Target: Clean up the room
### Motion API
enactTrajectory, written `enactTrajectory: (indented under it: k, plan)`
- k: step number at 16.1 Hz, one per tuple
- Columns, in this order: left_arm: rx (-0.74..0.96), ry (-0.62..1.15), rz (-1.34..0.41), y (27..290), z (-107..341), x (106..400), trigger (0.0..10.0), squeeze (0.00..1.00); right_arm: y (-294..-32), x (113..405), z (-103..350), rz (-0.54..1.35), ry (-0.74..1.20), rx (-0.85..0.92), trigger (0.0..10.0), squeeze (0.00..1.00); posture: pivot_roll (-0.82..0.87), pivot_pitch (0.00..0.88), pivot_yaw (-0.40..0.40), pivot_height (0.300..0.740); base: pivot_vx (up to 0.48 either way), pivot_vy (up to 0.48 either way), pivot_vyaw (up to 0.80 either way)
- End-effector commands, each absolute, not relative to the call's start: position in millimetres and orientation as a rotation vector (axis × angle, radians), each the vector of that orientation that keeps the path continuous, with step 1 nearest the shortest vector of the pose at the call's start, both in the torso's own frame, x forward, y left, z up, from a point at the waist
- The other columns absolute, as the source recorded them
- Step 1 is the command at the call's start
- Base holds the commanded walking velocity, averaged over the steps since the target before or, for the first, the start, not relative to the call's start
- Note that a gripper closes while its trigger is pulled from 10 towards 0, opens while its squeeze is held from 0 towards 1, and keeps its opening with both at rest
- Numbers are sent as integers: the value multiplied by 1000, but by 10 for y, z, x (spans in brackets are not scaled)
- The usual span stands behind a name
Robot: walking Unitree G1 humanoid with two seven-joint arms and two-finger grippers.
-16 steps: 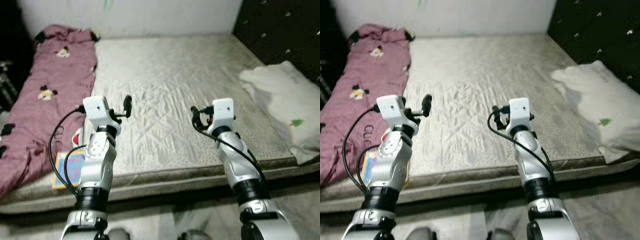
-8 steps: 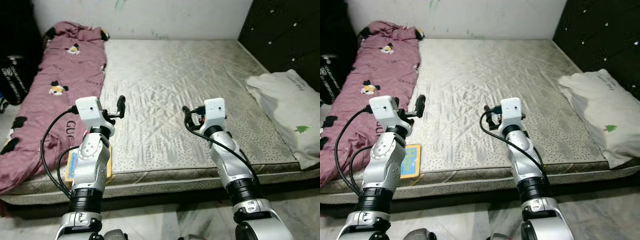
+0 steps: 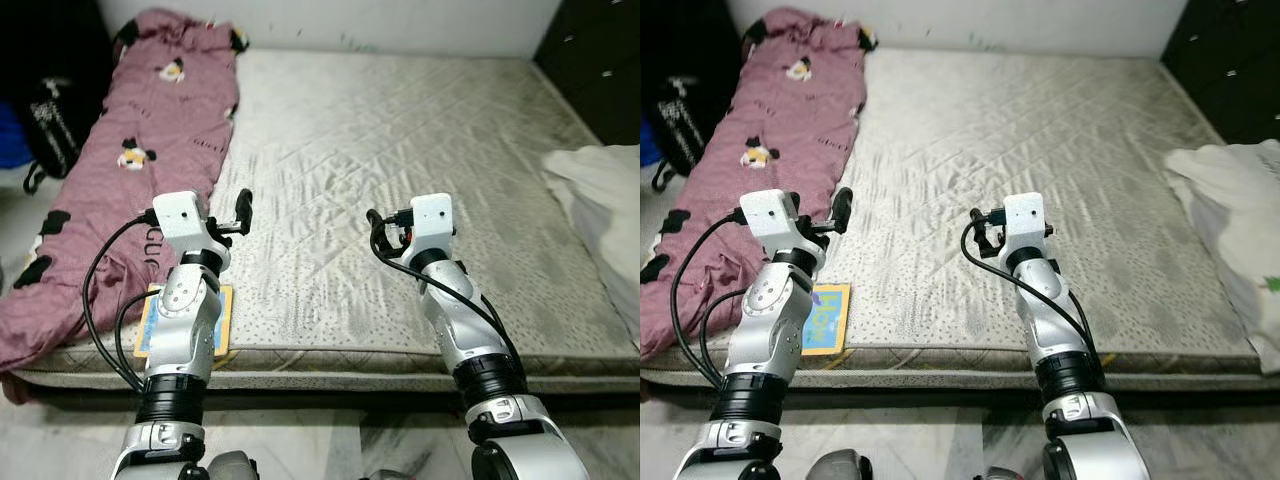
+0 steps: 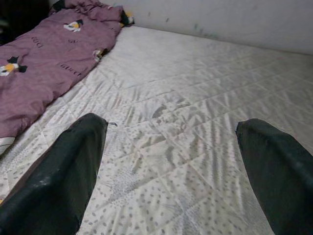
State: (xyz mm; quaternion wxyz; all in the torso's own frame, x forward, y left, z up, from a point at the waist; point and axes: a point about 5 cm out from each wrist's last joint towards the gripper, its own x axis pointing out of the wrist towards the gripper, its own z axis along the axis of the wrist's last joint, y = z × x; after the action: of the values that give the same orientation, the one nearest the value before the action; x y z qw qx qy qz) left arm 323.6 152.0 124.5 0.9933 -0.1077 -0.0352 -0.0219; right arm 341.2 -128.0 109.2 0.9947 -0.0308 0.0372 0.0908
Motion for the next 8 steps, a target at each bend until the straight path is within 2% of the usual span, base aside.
enactTrajectory:
  k: [1,4,8]
  plan:
    - [-218,-90,-63,1477,1297,3245,10000,0,-1335,3423,1103,171,79,-63,10000,0,-8,0,-32,740,281,0,0]
    - [-218,-91,-65,1477,1300,3243,10000,0,-1334,3424,1104,172,79,-63,10000,0,-7,0,-34,740,281,0,0]
    - [-220,-85,-92,1435,1285,3223,10000,0,-1336,3410,1060,171,94,-55,10000,0,-2,0,-30,740,68,0,0]
